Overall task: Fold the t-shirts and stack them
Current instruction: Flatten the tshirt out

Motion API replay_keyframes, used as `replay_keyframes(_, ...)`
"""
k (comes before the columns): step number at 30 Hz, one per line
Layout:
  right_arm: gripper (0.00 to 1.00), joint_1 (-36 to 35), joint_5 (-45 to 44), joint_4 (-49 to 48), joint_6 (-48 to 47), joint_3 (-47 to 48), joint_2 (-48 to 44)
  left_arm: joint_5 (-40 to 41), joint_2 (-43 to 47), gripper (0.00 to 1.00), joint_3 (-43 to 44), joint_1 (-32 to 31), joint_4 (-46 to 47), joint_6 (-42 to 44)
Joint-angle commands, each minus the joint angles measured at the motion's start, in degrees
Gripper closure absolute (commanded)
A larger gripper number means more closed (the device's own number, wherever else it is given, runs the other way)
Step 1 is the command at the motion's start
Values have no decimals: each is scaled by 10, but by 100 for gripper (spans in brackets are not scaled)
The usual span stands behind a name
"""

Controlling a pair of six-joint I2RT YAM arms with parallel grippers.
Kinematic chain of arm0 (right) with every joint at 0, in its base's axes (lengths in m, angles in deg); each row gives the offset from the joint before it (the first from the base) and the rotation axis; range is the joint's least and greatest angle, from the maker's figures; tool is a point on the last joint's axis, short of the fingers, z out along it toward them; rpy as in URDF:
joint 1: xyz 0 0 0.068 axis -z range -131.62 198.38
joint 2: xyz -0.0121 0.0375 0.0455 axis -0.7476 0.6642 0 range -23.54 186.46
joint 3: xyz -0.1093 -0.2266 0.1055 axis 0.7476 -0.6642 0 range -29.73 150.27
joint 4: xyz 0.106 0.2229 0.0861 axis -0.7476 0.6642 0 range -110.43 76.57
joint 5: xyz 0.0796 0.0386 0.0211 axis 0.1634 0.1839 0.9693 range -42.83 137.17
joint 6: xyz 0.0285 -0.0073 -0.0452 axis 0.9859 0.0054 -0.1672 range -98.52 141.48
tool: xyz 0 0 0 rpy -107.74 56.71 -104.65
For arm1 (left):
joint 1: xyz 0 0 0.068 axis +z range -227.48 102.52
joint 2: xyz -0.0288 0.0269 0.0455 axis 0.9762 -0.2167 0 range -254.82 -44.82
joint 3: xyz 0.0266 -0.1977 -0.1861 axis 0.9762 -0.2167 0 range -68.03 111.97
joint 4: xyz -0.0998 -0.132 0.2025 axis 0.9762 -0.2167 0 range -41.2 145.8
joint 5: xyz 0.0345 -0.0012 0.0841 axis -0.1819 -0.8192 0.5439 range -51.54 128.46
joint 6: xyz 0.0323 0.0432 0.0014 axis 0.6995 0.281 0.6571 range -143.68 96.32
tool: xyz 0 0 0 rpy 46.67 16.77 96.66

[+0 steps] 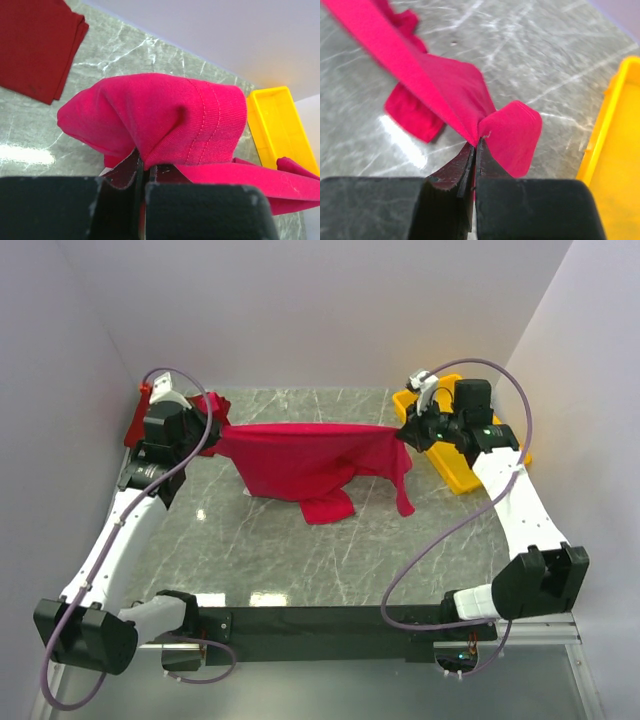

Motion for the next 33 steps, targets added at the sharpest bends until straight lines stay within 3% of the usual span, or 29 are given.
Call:
replay_keyframes(1,100,17,93,49,-85,27,-71,4,63,99,24,9,22,30)
replay_keyframes(7,100,36,138,-17,-8,-11,-178,64,200,99,11,9,13,8)
replay_keyframes(12,100,38,100,-105,88,-43,-205,70,190,99,45,9,-12,-25)
replay_keyframes(19,100,35,-22,-168,107,-107,-180,-34,71,99,31,9,24,-56)
replay_keyframes(23,100,32,-91,-186,115,-147,-121,-114,-19,99,-10,8,79,-76)
replay_keyframes(28,100,24,-168,-222,129,-162,-32,-124,-153,99,-23,7,118,-65)
replay_keyframes(33,100,11,-236,-229,163,-97,93,-88,-270,99,36,5,120,-37)
